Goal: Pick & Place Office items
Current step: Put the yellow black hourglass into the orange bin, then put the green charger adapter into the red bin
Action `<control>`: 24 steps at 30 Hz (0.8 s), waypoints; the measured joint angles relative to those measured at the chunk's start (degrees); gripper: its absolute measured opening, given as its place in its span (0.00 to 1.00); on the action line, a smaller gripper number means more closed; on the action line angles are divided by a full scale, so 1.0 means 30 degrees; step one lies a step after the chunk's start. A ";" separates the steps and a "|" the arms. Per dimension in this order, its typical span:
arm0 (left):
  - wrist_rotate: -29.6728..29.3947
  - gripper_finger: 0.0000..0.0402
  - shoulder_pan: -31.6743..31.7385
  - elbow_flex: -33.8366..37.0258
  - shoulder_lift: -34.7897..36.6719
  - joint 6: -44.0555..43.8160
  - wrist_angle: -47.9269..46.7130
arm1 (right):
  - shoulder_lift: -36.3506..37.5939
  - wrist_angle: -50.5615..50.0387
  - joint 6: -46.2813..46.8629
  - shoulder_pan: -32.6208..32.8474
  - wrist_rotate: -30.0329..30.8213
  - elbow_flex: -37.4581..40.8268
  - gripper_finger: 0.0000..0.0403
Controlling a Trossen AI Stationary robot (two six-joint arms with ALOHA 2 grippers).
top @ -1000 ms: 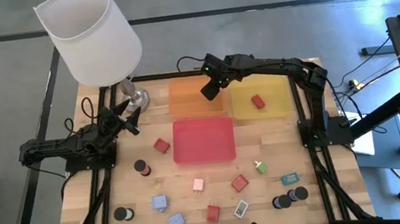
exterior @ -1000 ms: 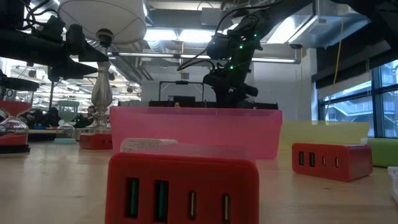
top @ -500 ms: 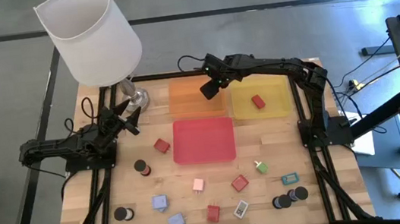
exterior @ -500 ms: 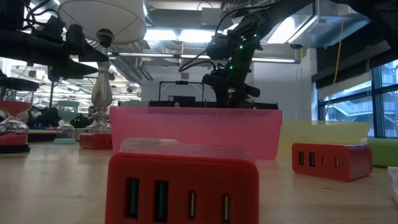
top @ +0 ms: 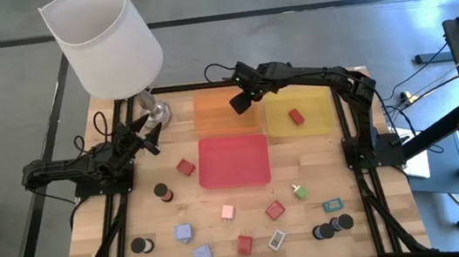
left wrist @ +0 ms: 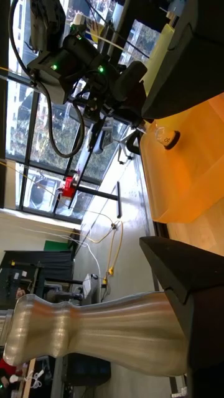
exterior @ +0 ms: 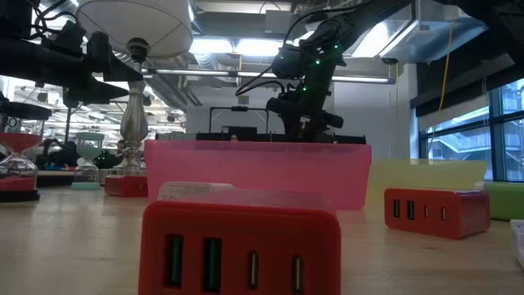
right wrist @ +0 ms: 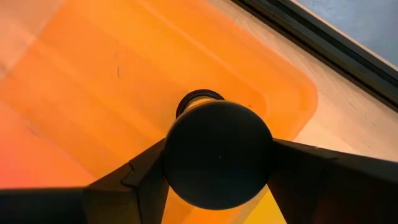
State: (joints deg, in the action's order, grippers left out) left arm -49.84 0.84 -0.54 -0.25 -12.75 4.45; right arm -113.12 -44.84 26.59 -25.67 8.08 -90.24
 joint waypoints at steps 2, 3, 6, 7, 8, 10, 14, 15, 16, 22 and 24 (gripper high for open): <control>0.0000 0.80 0.0003 0.0000 0.0006 0.0000 -0.0004 | 0.0000 0.0007 0.0000 0.0000 0.0000 0.0000 0.59; 0.0000 0.80 0.0003 0.0003 0.0006 0.0000 -0.0005 | 0.0000 0.0007 0.0000 0.0000 0.0000 0.0000 0.60; 0.0000 0.80 0.0001 0.0001 -0.0002 0.0000 -0.0001 | 0.0000 0.0018 -0.0004 0.0000 0.0007 0.0000 0.62; 0.0000 0.80 0.0007 0.0007 0.0005 0.0000 0.0000 | 0.0000 0.0022 -0.0007 0.0000 0.0007 0.0000 0.62; 0.0000 0.80 0.0003 0.0007 0.0005 0.0000 0.0000 | 0.0000 0.0022 -0.0007 -0.0001 0.0007 0.0000 0.62; 0.0000 0.80 0.0007 0.0000 -0.0002 0.0000 -0.0003 | 0.0000 0.0029 -0.0015 0.0000 0.0007 0.0000 0.63; 0.0000 0.80 0.0002 0.0002 0.0001 0.0000 0.0000 | 0.0015 0.0048 -0.0285 0.0000 0.0007 0.0000 0.65; 0.0000 0.80 0.0007 0.0004 0.0002 0.0000 -0.0002 | 0.0067 0.0006 -0.0461 0.0000 0.0006 0.0005 0.65; 0.0000 0.80 0.0007 0.0000 0.0001 0.0000 -0.0007 | 0.0181 -0.0022 -0.0580 0.0000 -0.0001 0.0012 0.66; 0.0000 0.80 0.0007 0.0007 0.0005 0.0000 0.0000 | 0.1905 -0.0751 -0.1654 0.0000 -0.0497 -0.0007 0.66; 0.0002 0.80 0.0005 0.0000 0.0003 0.0000 -0.0002 | 0.2722 -0.1576 -0.1661 0.0000 -0.0875 -0.0007 0.65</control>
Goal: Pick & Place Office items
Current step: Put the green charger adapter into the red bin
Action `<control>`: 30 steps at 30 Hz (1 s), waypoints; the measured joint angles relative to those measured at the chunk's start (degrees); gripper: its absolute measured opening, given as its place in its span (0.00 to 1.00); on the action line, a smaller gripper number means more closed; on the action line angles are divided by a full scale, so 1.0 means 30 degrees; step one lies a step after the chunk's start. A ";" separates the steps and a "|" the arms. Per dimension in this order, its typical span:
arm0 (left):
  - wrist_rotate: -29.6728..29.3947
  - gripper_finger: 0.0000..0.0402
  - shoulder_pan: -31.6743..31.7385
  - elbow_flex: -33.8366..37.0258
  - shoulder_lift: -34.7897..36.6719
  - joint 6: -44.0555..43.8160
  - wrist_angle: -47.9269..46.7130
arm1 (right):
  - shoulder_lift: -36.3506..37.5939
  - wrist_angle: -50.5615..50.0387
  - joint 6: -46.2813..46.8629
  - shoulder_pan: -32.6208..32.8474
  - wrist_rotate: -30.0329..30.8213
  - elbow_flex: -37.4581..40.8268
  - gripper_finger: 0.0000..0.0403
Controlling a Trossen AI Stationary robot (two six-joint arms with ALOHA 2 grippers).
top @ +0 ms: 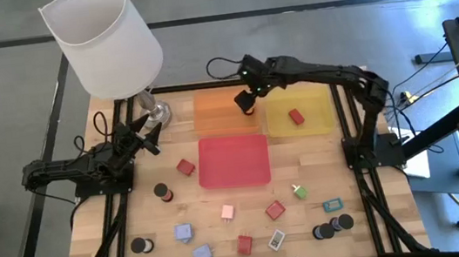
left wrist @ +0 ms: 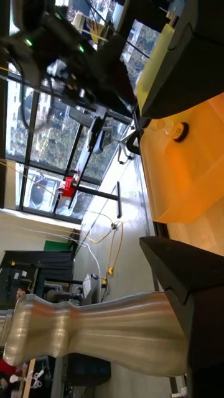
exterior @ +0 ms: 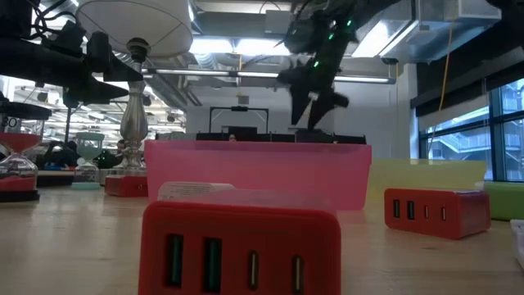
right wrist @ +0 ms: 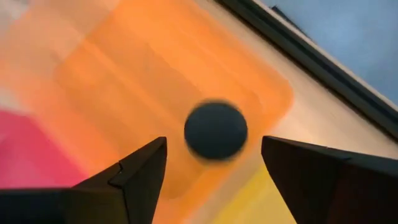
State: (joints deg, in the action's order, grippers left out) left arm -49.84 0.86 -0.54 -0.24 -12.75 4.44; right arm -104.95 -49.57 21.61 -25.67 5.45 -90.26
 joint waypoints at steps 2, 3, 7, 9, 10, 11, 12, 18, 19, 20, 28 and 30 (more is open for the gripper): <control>-0.0002 0.80 0.0002 0.0002 -0.0003 0.0000 -0.0001 | 0.0971 -0.1317 -0.0017 0.0009 -0.0780 -0.0029 0.64; -0.0002 0.80 -0.0003 0.0005 0.0001 0.0000 0.0002 | 0.1485 -0.2280 -0.0079 0.0084 -0.1248 -0.0029 0.64; -0.0002 0.80 -0.0005 0.0007 0.0002 0.0000 0.0002 | 0.3248 -0.6423 -0.0752 0.0966 -0.1859 -0.0029 0.62; 0.0004 0.80 0.0002 0.0006 -0.0002 0.0000 0.0002 | 0.4006 -0.8165 -0.0991 0.1604 -0.1750 -0.0029 0.61; -0.0002 0.80 -0.0002 0.0000 -0.0001 0.0000 0.0002 | 0.4356 -0.9051 -0.0941 0.1948 -0.1648 -0.0029 0.60; -0.0002 0.80 0.0002 0.0002 -0.0003 0.0000 -0.0003 | 0.4680 -0.9795 -0.0725 0.2356 -0.1549 -0.0029 0.60; 0.0002 0.80 -0.0001 0.0000 -0.0002 0.0000 0.0001 | 0.4987 -1.0347 -0.0302 0.2766 -0.1523 -0.0029 0.60; -0.0002 0.80 -0.0004 0.0004 -0.0004 0.0000 -0.0004 | 0.6356 -1.1604 0.2307 0.5768 -0.0847 -0.0029 0.59; 0.0003 0.80 -0.0005 0.0000 -0.0003 0.0000 -0.0018 | 0.6445 -1.1597 0.3084 0.6340 -0.0452 -0.0029 0.59; -0.0002 0.80 0.0002 0.0002 0.0002 0.0000 -0.0009 | 0.6493 -1.1611 0.3901 0.6848 -0.0047 -0.0029 0.59; -0.0002 0.80 0.0002 0.0007 -0.0005 0.0000 -0.0012 | 0.6502 -1.1779 0.8413 0.9500 0.0334 -0.0022 0.67; -0.0002 0.80 -0.0003 0.0007 -0.0005 0.0000 -0.0012 | 0.6502 -1.1800 0.9067 0.9901 0.0321 -0.0022 0.70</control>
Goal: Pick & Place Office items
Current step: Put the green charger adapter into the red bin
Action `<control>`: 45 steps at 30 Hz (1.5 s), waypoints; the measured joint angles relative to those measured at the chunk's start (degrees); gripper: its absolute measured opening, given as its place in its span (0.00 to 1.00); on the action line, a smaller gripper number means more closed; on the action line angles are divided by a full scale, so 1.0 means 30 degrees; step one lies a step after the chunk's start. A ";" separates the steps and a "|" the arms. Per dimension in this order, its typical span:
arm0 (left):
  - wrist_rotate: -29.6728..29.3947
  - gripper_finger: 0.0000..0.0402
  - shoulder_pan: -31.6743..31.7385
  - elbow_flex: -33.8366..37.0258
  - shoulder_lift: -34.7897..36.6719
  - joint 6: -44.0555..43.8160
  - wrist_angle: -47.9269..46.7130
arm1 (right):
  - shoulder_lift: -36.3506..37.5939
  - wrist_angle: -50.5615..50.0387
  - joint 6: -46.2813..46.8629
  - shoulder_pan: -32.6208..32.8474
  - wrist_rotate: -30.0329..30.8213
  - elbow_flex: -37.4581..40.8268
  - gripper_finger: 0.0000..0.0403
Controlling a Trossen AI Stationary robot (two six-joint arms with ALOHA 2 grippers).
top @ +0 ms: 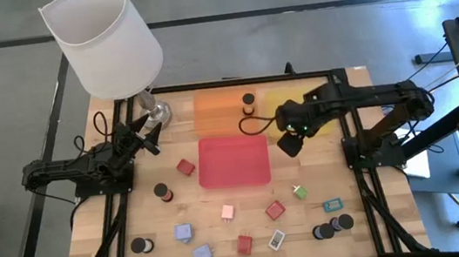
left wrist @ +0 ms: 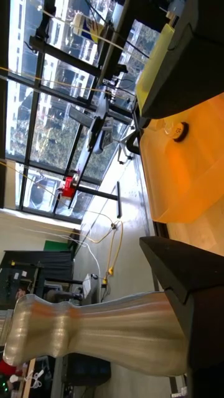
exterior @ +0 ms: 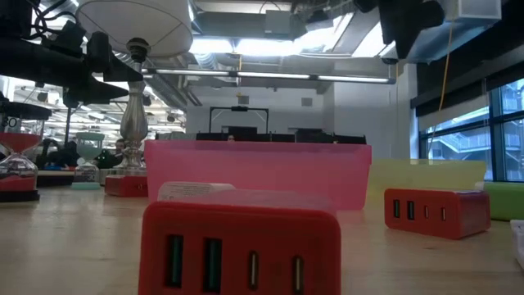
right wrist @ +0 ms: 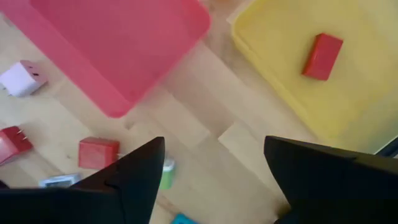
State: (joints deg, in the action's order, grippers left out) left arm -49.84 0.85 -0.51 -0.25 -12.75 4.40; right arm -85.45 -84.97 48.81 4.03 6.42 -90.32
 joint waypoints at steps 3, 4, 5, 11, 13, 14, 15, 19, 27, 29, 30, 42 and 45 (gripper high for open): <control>0.0000 0.80 0.0005 -0.0005 0.0005 0.0000 0.0000 | -0.0008 -0.0331 0.0855 0.0535 0.0018 0.0000 0.75; 0.0000 0.80 0.0002 -0.0004 0.0000 0.0000 0.0001 | -0.0072 -0.0450 0.1262 0.0765 0.0052 0.0000 0.76; 0.0000 0.80 0.0005 -0.0003 0.0000 0.0000 0.0000 | -0.0150 -0.0570 0.1723 0.1020 0.0090 0.0000 0.77; 0.0000 0.80 0.0005 0.0000 0.0002 0.0000 0.0004 | -0.0451 -0.0525 0.5022 0.3590 0.0400 0.1165 0.79; 0.0000 0.80 0.0003 -0.0004 0.0000 0.0000 -0.0032 | -0.0479 0.0216 0.6193 0.4465 0.0406 0.2024 0.79; 0.0000 0.80 -0.0002 -0.0007 0.0000 0.0000 0.0004 | -0.0510 0.0773 0.6771 0.4889 0.0282 0.2549 0.79; 0.0000 0.80 0.0002 0.0000 0.0000 0.0000 0.0007 | -0.0536 0.1354 0.7279 0.5302 0.0088 0.3070 0.79; 0.0000 0.80 0.0005 -0.0002 0.0000 0.0000 0.0010 | -0.0532 0.4729 0.8532 0.6724 -0.0517 0.5369 0.79; 0.0000 0.80 0.0005 -0.0005 0.0000 0.0000 0.0000 | -0.0532 1.0759 1.1223 0.8464 -0.0938 1.0200 0.79; 0.0000 0.80 0.0001 -0.0007 0.0000 0.0000 0.0000 | -0.0532 1.2305 1.1849 0.8768 -0.0940 1.1223 0.79; 0.0000 0.80 0.0001 -0.0002 0.0000 0.0000 0.0002 | -0.0532 1.2956 1.2130 0.8884 -0.0926 1.1661 0.79; 0.0000 0.80 0.0002 -0.0007 0.0000 0.0000 0.0000 | -0.0980 1.4351 1.3100 0.9407 0.1383 1.3471 0.79; 0.0000 0.80 -0.0001 -0.0003 0.0000 0.0000 0.0007 | -0.1918 1.4956 1.2693 0.9558 0.1025 1.3471 0.79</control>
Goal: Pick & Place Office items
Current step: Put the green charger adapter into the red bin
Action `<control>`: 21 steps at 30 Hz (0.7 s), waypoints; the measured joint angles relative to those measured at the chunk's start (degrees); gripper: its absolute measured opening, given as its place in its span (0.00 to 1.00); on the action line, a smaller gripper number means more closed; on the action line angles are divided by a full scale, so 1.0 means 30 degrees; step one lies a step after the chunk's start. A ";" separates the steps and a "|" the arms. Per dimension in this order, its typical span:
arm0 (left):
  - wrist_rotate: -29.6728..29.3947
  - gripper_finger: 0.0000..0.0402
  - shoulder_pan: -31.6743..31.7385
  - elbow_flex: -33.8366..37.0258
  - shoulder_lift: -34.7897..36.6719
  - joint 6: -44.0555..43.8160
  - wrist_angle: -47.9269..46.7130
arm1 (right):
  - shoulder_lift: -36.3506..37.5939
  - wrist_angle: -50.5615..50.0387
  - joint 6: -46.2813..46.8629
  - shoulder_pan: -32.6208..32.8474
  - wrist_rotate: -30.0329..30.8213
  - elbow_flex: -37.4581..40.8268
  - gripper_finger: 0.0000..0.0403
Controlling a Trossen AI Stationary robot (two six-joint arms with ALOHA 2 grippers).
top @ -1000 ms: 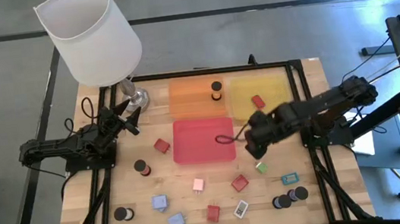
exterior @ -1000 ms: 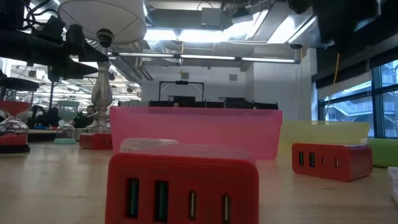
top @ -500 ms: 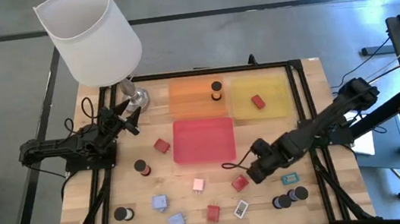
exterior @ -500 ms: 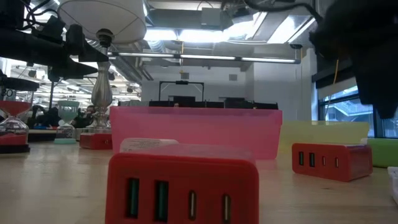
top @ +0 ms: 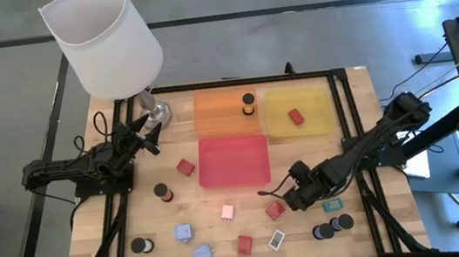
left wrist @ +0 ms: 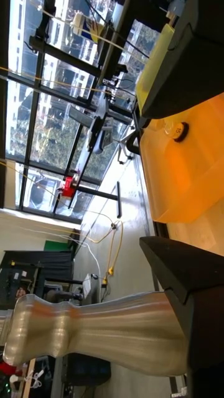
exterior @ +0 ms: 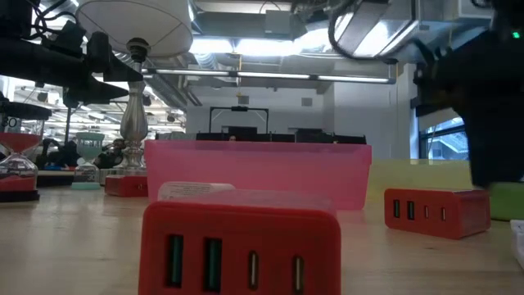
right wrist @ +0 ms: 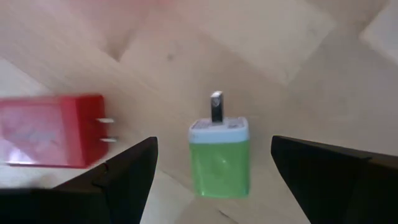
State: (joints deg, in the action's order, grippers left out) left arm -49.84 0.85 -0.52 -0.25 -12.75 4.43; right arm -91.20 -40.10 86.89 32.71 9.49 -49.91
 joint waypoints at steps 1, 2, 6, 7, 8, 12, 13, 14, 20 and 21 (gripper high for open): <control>0.0000 0.80 0.0002 -0.0001 0.0000 0.0000 0.0002 | -0.0353 -0.0010 -0.0133 0.0016 -0.0199 0.0000 0.79; 0.0000 0.80 0.0006 -0.0002 0.0000 0.0000 -0.0025 | -0.0717 -0.0057 -0.0248 0.0023 -0.0446 0.0000 0.79; 0.0000 0.80 0.0002 -0.0001 0.0000 0.0000 -0.0017 | -0.1827 -0.0105 -0.0695 0.0016 -0.0939 -0.0035 0.77; 0.0000 0.80 0.0006 -0.0002 0.0002 0.0000 -0.0020 | -0.1949 -0.0178 -0.0698 0.0016 -0.0968 -0.0070 0.75; 0.0000 0.80 0.0004 -0.0004 0.0000 0.0000 0.0002 | -0.2019 -0.0215 -0.0698 0.0016 -0.0992 -0.0080 0.74; 0.0000 0.80 0.0001 0.0003 0.0000 0.0000 -0.0097 | -0.2067 -0.0377 -0.0760 0.0016 -0.0935 -0.0211 0.65; 0.0000 0.80 -0.0001 -0.0004 0.0000 0.0000 -0.0107 | -0.2112 -0.0472 -0.0802 0.0016 -0.0941 -0.0343 0.62; 0.0000 0.80 0.0000 0.0000 0.0002 0.0000 -0.0117 | -0.2137 -0.0502 -0.0965 0.0016 -0.0955 -0.0463 0.59; 0.0000 0.80 0.0006 -0.0004 0.0000 0.0000 -0.0117 | -0.2235 -0.0450 -0.2350 0.0016 -0.1161 -0.1398 0.38; 0.0000 0.80 0.0006 0.0000 0.0003 0.0000 -0.0115 | -0.2235 -0.0525 -0.2666 0.0016 -0.1164 -0.1560 0.36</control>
State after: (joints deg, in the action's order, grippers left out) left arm -49.84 0.86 -0.52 -0.24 -12.75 4.08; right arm -97.91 -41.68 78.89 32.75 6.00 -54.59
